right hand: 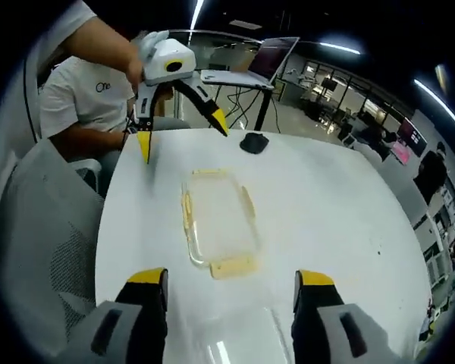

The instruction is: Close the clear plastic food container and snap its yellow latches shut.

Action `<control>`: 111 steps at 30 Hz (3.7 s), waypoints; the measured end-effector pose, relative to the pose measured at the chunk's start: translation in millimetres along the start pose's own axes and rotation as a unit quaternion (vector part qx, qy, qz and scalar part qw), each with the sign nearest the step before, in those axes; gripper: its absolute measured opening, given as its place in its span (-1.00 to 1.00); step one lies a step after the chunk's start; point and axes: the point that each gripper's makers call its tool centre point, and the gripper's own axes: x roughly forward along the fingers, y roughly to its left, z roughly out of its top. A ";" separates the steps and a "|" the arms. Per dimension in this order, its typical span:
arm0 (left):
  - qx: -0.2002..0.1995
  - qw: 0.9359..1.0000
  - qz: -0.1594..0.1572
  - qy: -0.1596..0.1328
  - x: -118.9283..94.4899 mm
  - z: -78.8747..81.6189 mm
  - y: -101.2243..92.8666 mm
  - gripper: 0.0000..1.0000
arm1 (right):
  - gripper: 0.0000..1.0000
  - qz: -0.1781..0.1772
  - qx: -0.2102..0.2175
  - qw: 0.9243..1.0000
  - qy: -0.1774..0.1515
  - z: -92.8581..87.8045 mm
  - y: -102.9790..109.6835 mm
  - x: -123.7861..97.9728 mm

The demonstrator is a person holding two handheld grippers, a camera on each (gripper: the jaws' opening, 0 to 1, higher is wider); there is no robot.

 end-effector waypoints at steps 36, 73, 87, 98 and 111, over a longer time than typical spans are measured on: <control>0.059 0.991 -0.087 0.087 38.4 -54.3 24.6 0.00 | -0.02 0.086 -0.070 0.991 0.075 -19.7 -2.2 64.5; 0.066 0.987 -0.113 0.098 38.4 -57.8 10.4 -0.28 | -0.27 0.142 -0.082 0.983 0.087 -25.5 11.5 72.0; 0.054 0.991 -0.090 0.087 4.5 -16.5 0.9 -0.28 | -0.27 0.136 -0.102 0.984 0.053 -4.6 10.0 30.2; 0.065 0.991 -0.080 0.086 -10.4 20.7 -5.6 -0.28 | -0.27 0.126 -0.105 0.986 0.040 2.3 6.6 -7.2; 0.085 0.989 -0.075 0.093 -6.5 63.4 -17.8 -0.28 | -0.27 0.115 -0.106 0.987 0.035 -9.8 1.2 -51.0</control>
